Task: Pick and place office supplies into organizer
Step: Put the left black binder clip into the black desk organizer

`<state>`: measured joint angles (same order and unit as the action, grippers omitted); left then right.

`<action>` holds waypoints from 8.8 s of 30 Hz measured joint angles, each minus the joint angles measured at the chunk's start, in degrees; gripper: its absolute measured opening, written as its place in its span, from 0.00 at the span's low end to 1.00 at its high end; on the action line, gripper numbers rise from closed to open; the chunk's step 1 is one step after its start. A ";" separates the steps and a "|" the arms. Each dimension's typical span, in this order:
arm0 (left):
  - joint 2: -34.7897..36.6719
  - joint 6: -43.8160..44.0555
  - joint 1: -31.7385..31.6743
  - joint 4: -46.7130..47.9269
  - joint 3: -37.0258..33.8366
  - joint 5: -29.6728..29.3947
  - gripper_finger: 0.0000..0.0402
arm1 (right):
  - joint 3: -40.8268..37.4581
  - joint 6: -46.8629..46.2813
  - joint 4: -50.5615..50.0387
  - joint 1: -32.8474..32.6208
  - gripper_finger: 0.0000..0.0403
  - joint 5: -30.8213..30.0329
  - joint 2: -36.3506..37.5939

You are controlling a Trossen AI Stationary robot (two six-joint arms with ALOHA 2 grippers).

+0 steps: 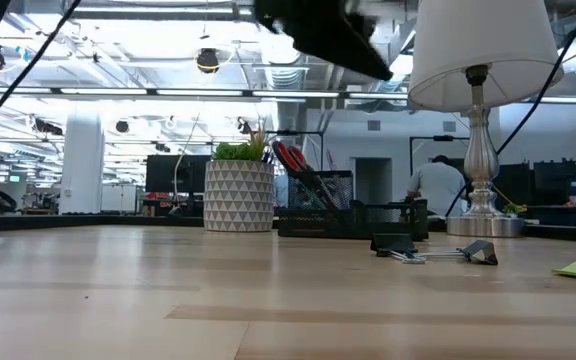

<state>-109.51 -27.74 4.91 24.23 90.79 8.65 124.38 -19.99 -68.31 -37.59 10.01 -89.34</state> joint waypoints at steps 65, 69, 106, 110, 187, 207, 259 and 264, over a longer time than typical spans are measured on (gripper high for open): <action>-21.05 -18.66 -1.86 40.28 29.75 -9.33 0.42 | 0.00 0.94 2.09 -7.08 0.19 -9.02 0.00; -21.02 -22.73 -2.13 41.87 29.21 -4.74 0.42 | 0.04 1.01 2.09 -7.04 0.19 -9.02 -0.36; -22.05 -42.52 1.20 28.76 15.71 -10.53 0.42 | 0.00 3.46 1.06 -9.59 0.19 -9.04 -4.26; -21.86 -42.52 1.18 28.60 15.97 -11.25 0.42 | 0.00 3.45 1.06 -9.64 0.19 -9.04 -4.24; -21.75 -6.58 -6.65 25.31 15.97 -11.72 0.01 | 0.00 3.50 -1.27 -9.66 0.19 -9.02 -4.21; -21.75 -3.42 -5.81 25.42 15.97 -7.43 0.38 | 0.00 3.93 -3.44 -9.65 0.19 -9.02 -4.19; -26.14 7.32 -2.56 27.31 19.73 -2.45 0.28 | 0.00 -15.56 -9.05 -20.88 0.19 -37.13 -10.05; -26.18 6.01 -2.99 27.21 19.71 -3.35 0.09 | 0.00 -15.54 -9.19 -20.82 0.19 -37.13 -10.03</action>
<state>-135.69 -21.74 1.92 51.44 110.50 5.29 124.38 -35.53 -77.49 -58.41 -27.11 -99.37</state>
